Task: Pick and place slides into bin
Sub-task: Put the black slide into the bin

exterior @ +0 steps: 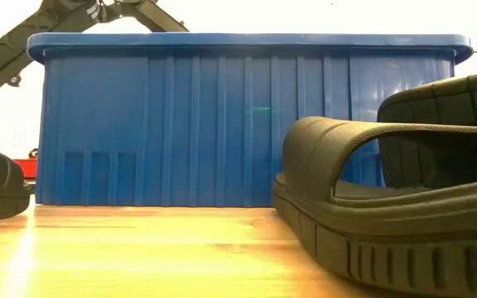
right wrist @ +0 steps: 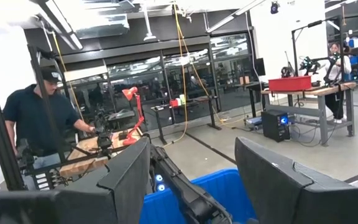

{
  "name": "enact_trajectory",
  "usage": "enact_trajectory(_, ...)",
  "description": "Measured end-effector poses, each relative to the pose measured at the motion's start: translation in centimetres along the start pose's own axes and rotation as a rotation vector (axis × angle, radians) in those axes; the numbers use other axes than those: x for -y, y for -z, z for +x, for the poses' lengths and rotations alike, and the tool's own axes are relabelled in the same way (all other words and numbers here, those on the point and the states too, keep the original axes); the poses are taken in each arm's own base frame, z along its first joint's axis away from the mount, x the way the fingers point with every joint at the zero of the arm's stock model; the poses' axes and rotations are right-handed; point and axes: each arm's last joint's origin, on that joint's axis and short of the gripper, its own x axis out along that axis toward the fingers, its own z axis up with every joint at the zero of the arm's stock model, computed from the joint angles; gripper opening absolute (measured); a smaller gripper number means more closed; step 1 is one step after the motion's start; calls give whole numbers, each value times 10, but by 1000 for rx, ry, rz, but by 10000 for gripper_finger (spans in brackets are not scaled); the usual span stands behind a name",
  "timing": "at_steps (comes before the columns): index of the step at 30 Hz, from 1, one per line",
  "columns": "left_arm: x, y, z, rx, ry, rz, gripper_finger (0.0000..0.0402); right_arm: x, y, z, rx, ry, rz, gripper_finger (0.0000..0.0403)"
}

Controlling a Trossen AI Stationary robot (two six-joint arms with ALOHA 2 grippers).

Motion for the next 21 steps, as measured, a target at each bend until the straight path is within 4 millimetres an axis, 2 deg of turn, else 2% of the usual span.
enact_trajectory(4,-3,0,-6,-32,24,23,323,0,0,0,0,0,-3,226)
enact_trajectory(9,-6,-5,-16,-48,44,43,362,0,1,0,-5,0,-9,226)
enact_trajectory(14,-14,-11,-28,-40,41,40,379,0,1,-1,-12,1,-13,226)
enact_trajectory(21,-21,-15,-41,-56,46,57,380,0,1,-1,-13,1,-39,226)
